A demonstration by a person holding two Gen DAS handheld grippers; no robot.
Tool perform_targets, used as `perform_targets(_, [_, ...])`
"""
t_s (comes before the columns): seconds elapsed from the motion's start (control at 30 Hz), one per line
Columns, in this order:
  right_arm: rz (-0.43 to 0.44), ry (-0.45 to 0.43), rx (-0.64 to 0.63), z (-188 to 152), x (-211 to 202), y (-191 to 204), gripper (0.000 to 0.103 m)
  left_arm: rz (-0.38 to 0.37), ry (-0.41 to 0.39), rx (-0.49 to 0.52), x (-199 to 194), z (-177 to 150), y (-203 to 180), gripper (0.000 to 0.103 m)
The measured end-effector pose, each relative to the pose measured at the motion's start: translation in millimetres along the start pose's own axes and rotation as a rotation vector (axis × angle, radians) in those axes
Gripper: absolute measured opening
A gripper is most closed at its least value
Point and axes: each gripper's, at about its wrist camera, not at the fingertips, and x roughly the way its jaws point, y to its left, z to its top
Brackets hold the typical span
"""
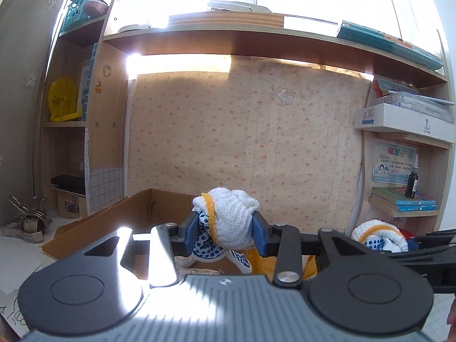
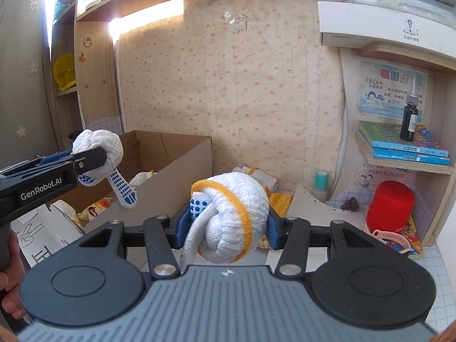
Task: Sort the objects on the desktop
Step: 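Carry both gloves with both grippers over the shoebox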
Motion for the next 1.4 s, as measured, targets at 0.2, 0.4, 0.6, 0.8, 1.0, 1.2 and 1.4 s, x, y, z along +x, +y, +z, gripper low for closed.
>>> perform_targets(0.2, [0.051, -0.006, -0.025, 10.7, 11.3, 27.8, 0.051, 0.036, 0.004, 0.002, -1.2, 1.7, 22.9, 0.041])
perform_targets(0.4, [0.091, 0.000, -0.050, 18.7, 25.4, 51.0, 0.051, 0.064, 0.013, 0.013, 0.0, 0.3, 42.0, 0.041])
perform_targets(0.6, [0.113, 0.010, -0.069, 24.2, 37.9, 69.0, 0.051, 0.081, 0.023, 0.010, 2.8, -0.1, 58.1, 0.041])
perform_targets(0.8, [0.132, 0.019, -0.093, 28.2, 49.2, 86.5, 0.051, 0.093, 0.038, 0.009, 7.6, -2.0, 68.4, 0.041])
perform_targets(1.0, [0.146, 0.031, -0.106, 31.1, 59.5, 99.4, 0.051, 0.097, 0.053, 0.005, 13.3, -3.0, 74.1, 0.041])
perform_targets(1.2, [0.151, 0.040, -0.116, 33.4, 67.7, 105.8, 0.051, 0.095, 0.074, 0.007, 18.8, -4.8, 76.0, 0.042])
perform_targets(1.4, [0.154, 0.051, -0.120, 35.5, 76.2, 108.7, 0.051, 0.090, 0.099, 0.010, 24.3, -5.7, 78.1, 0.042])
